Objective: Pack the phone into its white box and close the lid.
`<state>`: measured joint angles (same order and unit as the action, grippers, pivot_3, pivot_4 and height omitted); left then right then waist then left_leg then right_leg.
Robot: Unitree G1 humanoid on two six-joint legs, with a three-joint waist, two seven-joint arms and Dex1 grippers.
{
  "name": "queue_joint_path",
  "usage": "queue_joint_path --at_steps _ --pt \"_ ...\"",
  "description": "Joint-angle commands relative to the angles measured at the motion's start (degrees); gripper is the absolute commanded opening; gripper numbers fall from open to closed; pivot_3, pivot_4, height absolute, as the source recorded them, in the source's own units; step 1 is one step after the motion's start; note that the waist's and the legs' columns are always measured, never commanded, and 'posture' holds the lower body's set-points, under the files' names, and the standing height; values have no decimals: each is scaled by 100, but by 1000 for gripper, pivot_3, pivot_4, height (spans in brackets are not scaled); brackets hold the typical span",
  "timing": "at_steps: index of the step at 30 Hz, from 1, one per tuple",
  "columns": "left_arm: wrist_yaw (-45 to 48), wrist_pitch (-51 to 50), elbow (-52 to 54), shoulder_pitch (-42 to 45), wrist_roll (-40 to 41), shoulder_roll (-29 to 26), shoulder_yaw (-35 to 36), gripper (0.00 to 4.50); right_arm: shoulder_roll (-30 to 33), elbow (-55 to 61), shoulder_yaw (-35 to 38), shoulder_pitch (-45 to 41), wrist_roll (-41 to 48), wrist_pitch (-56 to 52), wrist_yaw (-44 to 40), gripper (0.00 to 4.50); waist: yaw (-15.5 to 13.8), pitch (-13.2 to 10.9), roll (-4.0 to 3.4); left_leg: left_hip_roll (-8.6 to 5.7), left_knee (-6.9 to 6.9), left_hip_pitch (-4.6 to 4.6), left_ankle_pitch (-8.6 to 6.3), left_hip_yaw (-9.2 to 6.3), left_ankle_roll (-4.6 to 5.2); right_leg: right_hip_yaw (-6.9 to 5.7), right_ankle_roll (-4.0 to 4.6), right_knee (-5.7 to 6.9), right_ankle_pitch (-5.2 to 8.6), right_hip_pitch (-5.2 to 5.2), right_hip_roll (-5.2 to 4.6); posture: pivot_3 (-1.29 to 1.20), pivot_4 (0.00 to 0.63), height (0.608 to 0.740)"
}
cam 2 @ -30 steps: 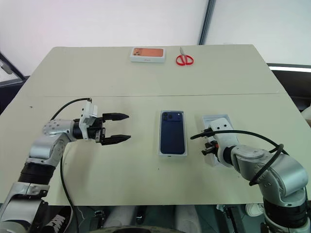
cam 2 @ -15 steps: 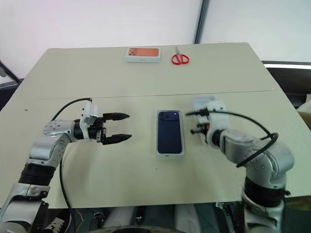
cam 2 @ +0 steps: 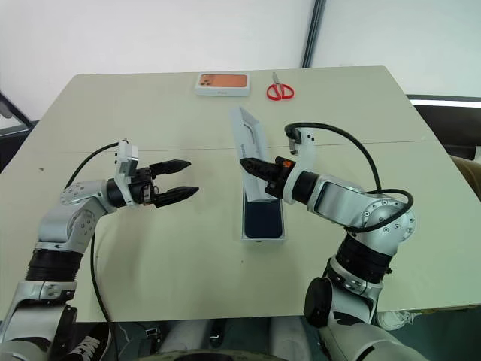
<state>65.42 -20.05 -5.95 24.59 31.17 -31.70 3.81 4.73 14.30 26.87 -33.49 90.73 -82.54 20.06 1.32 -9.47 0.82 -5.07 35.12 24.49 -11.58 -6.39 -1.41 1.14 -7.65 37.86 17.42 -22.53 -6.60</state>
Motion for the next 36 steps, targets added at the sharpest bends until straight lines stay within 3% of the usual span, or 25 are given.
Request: queue_joint_path --at_steps 1,5,22,25,32,36 --pt "-247 -174 338 -44 268 -3 347 4500 287 -29 -993 461 1953 1114 832 33 8 0 0 0 0 0 0 2 0 1 0 1 0 -1 -4 0 150 740" --pt "-440 -308 481 -137 382 -11 492 4500 597 272 -1753 897 2227 1703 798 33 73 0 -1 0 0 0 0 2 1 1 -1 1 1 -1 -2 0 150 740" --pt "-606 -605 771 -399 599 3 505 4500 225 182 -2599 1412 2227 3023 1029 33 94 0 0 2 0 0 0 0 1 5 -1 2 2 -2 9 0 150 740" --pt "-591 -689 992 -629 633 83 371 3632 352 83 -2741 1676 2227 3061 967 0 94 0 0 2 -1 0 0 0 1 5 0 0 2 -1 9 0 150 740" --pt "-734 -731 1232 -1047 503 364 62 64 584 85 -2871 1817 2179 3226 785 0 94 0 -1 3 -2 0 0 1 1 7 1 -1 2 -2 8 0 150 740" --pt "-935 -376 1112 -1085 55 660 -317 64 769 128 -2931 1818 1963 3219 553 0 46 0 -1 1 0 0 0 1 2 7 0 -7 2 4 6 0 150 740"
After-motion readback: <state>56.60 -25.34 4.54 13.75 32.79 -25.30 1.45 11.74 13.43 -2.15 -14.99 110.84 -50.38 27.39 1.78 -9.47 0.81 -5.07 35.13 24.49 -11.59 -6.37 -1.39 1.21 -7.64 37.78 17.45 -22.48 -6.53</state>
